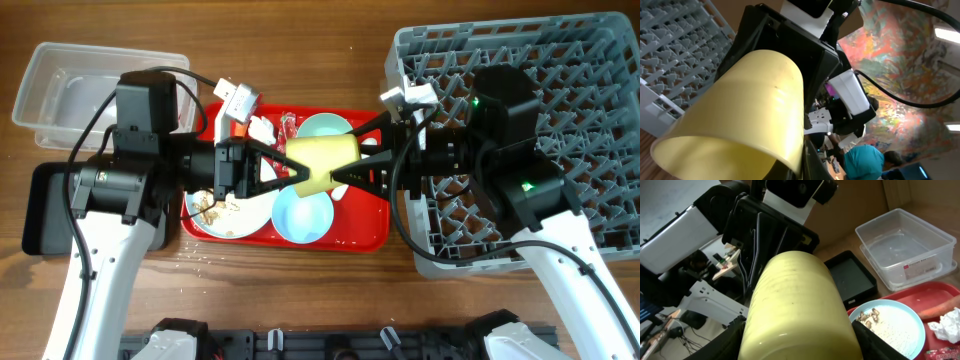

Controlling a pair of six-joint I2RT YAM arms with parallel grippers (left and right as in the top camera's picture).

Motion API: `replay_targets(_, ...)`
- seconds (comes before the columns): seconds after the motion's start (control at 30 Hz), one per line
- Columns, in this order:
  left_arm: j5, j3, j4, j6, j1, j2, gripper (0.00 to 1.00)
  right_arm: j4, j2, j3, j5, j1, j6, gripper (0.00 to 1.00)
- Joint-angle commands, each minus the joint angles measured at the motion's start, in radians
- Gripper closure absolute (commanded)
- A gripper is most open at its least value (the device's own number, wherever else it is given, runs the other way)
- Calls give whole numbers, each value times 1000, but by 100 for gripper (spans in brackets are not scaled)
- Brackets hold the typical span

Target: Sort waste into correct bins and load items into the dishwasher rack

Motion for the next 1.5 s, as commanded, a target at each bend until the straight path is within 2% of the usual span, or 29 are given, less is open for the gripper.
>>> replay_targets(0.0, -62, 6, 28, -9, -11, -8, 86, -5, 1, 11, -5, 13, -6, 54)
replay_targets(0.03, -63, 6, 44, -9, -11, -8, 20, -28, 0, 11, 31, 13, -14, 54)
replay_targets(0.07, -63, 6, 74, -9, -8, -8, 0, -53, -2, 11, 91, 13, -16, 54)
replay_targets(0.13, -66, 6, 143, -19, 29, -8, 0, -143, -26, 11, 310, 10, -16, 53)
replay_targets(0.17, -83, 6, 163, -66, 73, -8, 0, -214, -69, 12, 450, -5, -13, 53)
replay_targets(0.27, -92, 6, 162, -89, 166, -8, 0, -394, -173, 18, 797, -68, 85, 54)
replay_targets(0.37, -104, 6, 162, -88, 187, -8, 0, -634, -237, 18, 1189, -125, 205, 54)
replay_targets(0.4, -129, 6, 158, -88, 187, -8, 0, -724, -227, 18, 1289, -130, 251, 54)
replay_targets(0.5, -182, 6, 158, -88, 187, -8, 0, -813, -130, 18, 1400, -130, 332, 55)
replay_targets(0.63, -197, 6, 113, -87, 187, -8, 0, -822, 68, 18, 1402, -129, 344, 54)
replay_targets(0.7, -212, 6, 101, -87, 187, -8, 0, -775, 143, 18, 1304, -129, 258, 53)
replay_targets(0.73, -212, 6, 101, -87, 187, -8, 0, -763, 156, 18, 1296, -129, 248, 48)
replay_targets(0.8, -212, 6, 98, -87, 187, -8, 0, -735, 156, 27, 1354, -129, 264, 29)
replay_targets(0.87, -257, 6, 98, -87, 187, -8, 0, -735, 121, 102, 1360, -129, 243, 28)
replay_targets(0.97, -417, 6, 93, -88, 187, -8, 0, -716, 51, 206, 1260, -108, 195, 27)
replay_targets(1.0, -437, 6, 89, -88, 187, -8, 0, -703, 37, 208, 1204, -103, 195, 27)
replay_targets(1.1, -647, 6, 25, -90, 188, -8, 0, -641, 65, 190, 1039, -56, 183, 33)
replay_targets(1.17, -845, 7, -18, -151, 222, -10, 0, -573, 128, 187, 1053, 35, 158, 32)
replay_targets(1.23, -1132, 20, -67, -240, 349, -20, 0, -509, 249, 187, 1124, 120, 183, 30)
replay_targets(1.27, -1212, 20, -81, -262, 403, -22, 0, -486, 301, 187, 1161, 131, 219, 30)
replay_targets(1.33, -1229, 20, -120, -275, 492, -18, 0, -385, 457, 187, 1188, 130, 278, 33)
replay_targets(1.47, -1229, 19, -146, -271, 530, -14, 0, -211, 727, 187, 1184, 126, 379, 37)
